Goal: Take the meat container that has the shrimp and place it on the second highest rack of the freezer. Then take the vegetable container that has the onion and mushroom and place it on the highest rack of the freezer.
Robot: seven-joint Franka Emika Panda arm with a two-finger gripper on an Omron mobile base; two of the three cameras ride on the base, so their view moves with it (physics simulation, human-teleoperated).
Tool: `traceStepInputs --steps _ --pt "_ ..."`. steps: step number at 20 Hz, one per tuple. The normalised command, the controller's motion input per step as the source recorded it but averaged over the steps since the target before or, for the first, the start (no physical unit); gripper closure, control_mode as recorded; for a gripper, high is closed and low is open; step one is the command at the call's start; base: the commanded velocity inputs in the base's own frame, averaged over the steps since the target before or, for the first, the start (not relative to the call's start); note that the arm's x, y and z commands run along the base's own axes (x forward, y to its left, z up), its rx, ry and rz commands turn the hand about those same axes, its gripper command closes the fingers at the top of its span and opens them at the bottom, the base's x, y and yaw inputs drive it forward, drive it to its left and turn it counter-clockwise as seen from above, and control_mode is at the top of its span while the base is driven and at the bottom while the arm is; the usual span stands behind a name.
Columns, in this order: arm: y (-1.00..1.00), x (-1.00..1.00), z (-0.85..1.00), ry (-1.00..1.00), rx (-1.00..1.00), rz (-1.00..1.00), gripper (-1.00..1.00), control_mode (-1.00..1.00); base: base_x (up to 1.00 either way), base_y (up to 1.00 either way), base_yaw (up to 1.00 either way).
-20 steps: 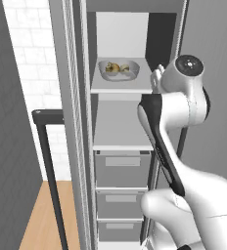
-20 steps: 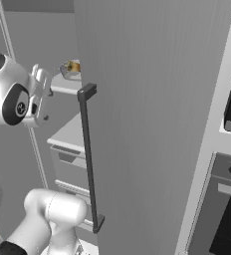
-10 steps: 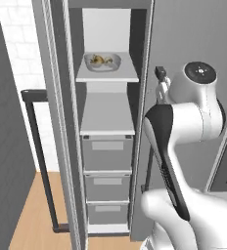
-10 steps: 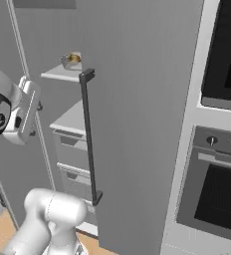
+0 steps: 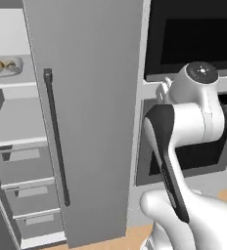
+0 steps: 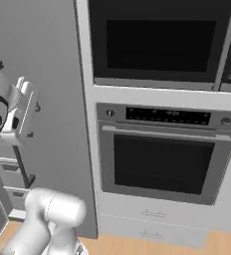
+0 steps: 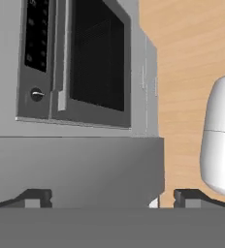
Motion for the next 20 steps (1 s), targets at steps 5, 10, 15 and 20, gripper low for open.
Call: traceStepInputs --steps 5,10,15,20 --pt "0.00 0.00 0.00 0.00 0.00 0.00 -1.00 1.00 0.17 -1.00 -0.31" --pt "0.00 0.00 0.00 0.00 0.00 0.00 -1.00 1.00 0.38 -1.00 -0.26" --pt "0.00 0.00 0.00 0.00 0.00 0.00 -1.00 1.00 0.82 -1.00 -0.14" --pt "0.00 0.00 0.00 0.00 0.00 0.00 -1.00 1.00 0.81 -1.00 -0.03"
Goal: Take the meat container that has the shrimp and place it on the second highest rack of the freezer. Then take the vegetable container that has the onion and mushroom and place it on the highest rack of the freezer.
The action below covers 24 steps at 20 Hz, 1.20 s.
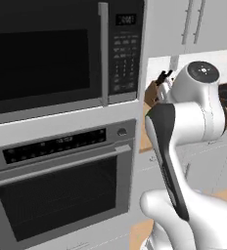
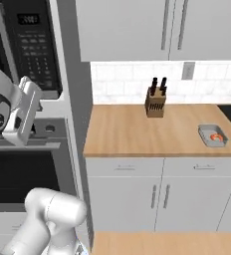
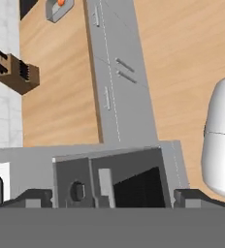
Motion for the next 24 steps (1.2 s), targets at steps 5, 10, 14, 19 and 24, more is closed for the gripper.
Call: traceStepInputs --steps 5,10,14,19,24 --pt "0.00 0.00 0.00 0.00 0.00 0.00 -1.00 1.00 0.16 -1.00 0.02" --pt "0.00 0.00 0.00 0.00 0.00 0.00 -1.00 1.00 0.27 -1.00 0.07" --pt "0.00 0.00 0.00 0.00 0.00 0.00 -1.00 1.00 0.62 -1.00 0.12" --pt "0.00 0.00 0.00 0.00 0.00 0.00 -1.00 1.00 0.82 -1.00 0.13" --pt "0.00 0.00 0.00 0.00 0.00 0.00 -1.00 1.00 0.35 -0.56 0.12"
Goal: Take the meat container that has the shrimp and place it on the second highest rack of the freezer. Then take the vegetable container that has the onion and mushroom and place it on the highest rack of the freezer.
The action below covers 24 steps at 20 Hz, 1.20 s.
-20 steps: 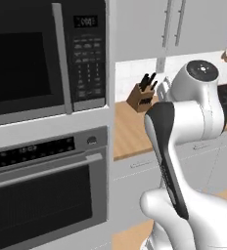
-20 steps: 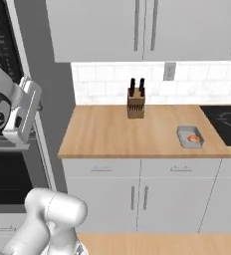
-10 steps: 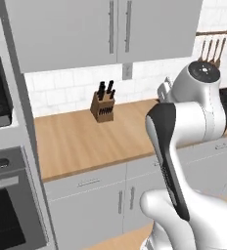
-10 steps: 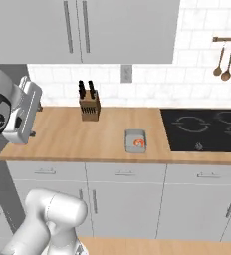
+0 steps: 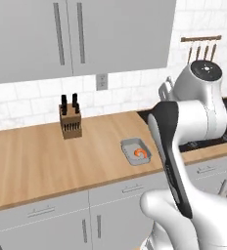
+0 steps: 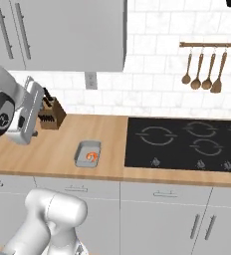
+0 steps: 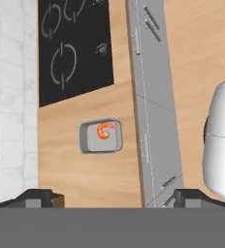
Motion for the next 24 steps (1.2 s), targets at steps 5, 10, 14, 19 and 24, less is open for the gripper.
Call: traceStepInputs --steps 5,10,14,19,24 --pt "-0.34 0.26 -0.54 0.24 0.11 0.13 -1.00 -1.00 0.00 -0.11 0.07" --pt "-0.76 0.92 -1.00 0.50 0.13 0.27 -1.00 -1.00 0.00 0.00 0.00" --pt "-0.28 1.00 -1.00 0.43 0.00 0.27 -1.00 -1.00 0.00 0.00 0.00" --pt "0.00 0.81 -1.00 0.25 -0.04 0.21 -1.00 -1.00 0.00 0.00 0.00" --pt "0.01 0.18 -1.00 -0.02 0.00 0.22 -1.00 -1.00 0.00 0.00 0.00"
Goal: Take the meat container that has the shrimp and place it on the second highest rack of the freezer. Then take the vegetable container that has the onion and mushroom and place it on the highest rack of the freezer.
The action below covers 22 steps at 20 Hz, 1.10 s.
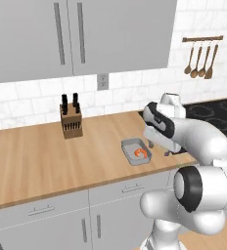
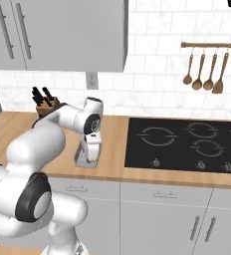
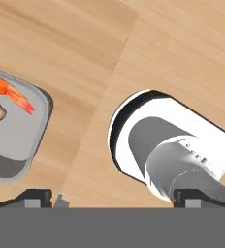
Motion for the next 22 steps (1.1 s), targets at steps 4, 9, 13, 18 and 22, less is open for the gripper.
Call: traceStepInputs --steps 4,9,13,18,22 --pt "0.03 0.17 -0.99 -0.12 0.00 0.15 -1.00 -1.00 0.00 0.00 0.00" --pt "0.04 0.41 -0.61 -0.14 0.01 0.02 -1.00 -1.00 0.00 0.00 0.00" --pt "0.08 0.54 -0.46 -0.14 0.00 0.00 -1.00 -1.00 0.00 0.00 0.00" --pt "0.03 0.50 -0.04 -0.17 0.02 0.00 -1.00 -1.00 0.00 0.00 0.00" --pt "0.04 0.19 -0.35 -0.12 0.00 0.00 -1.00 -1.00 0.00 0.00 0.00"
